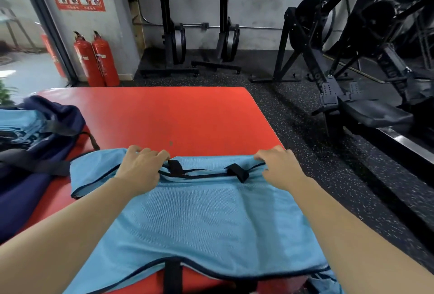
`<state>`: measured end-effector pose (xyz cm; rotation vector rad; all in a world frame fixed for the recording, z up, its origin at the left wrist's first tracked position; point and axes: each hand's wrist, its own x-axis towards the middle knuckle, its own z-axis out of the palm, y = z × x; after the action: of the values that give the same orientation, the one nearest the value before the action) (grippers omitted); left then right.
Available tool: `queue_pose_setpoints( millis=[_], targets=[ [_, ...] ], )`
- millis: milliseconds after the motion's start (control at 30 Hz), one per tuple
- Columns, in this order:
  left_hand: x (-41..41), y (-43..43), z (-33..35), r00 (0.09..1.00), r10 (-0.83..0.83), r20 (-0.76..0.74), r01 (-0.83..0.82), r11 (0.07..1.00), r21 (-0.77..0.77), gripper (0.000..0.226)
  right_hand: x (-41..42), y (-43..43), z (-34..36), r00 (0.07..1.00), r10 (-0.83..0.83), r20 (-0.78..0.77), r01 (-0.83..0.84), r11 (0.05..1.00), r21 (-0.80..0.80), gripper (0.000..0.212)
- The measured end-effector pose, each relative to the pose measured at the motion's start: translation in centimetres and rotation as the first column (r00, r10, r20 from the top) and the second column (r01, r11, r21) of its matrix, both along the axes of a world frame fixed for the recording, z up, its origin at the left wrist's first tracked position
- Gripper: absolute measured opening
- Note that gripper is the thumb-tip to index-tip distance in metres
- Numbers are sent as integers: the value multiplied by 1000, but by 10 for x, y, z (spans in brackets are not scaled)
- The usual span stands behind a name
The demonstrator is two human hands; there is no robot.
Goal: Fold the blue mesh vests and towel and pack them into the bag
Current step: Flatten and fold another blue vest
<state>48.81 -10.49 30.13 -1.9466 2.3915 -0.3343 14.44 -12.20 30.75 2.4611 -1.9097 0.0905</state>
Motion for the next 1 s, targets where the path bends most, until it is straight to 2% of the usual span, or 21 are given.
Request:
queue_pose_setpoints(
  millis=[67, 133, 233, 333, 400, 533, 733, 867, 933, 1000],
  targets=[
    [4, 1, -2, 999, -2, 44, 2, 1000, -19, 39, 0, -4, -8, 996, 7, -93, -2, 999, 49, 49],
    [7, -1, -5, 1000, 9, 25, -8, 1000, -25, 36, -2, -8, -13, 981, -9, -194, 12, 1000, 13, 45],
    [11, -8, -4, 985, 57, -161, -66, 996, -53, 28, -7, -19, -12, 961, -52, -271, 41, 998, -47, 32],
    [14, -20, 3, 941, 63, -333, -109, 987, -120, 25, -16, -31, -9, 958, -114, -261, 101, 993, -62, 30],
    [16, -31, 7, 935, 46, -353, -100, 986, -137, 26, -19, -38, -5, 960, -137, -245, 136, 990, -24, 30],
    [17, -44, 9, 943, 7, -334, -51, 991, -121, 24, -22, -49, -2, 930, -157, -333, 160, 987, -17, 11],
    [26, -63, 19, 918, 71, -389, -130, 983, -127, 21, -34, -68, 17, 927, -299, -227, 281, 953, -111, 9],
    [23, -87, 28, 869, 197, -454, -262, 961, -85, 18, -36, -87, 28, 901, -407, -153, 382, 908, -170, 8],
    [19, -101, 28, 854, 293, -429, -349, 936, -55, 13, -31, -97, 26, 881, -459, -116, 428, 876, -221, 10],
    [13, -112, 27, 848, 427, -313, -450, 893, 0, 17, -27, -108, 19, 864, -500, -53, 475, 846, -243, 15]
  ],
)
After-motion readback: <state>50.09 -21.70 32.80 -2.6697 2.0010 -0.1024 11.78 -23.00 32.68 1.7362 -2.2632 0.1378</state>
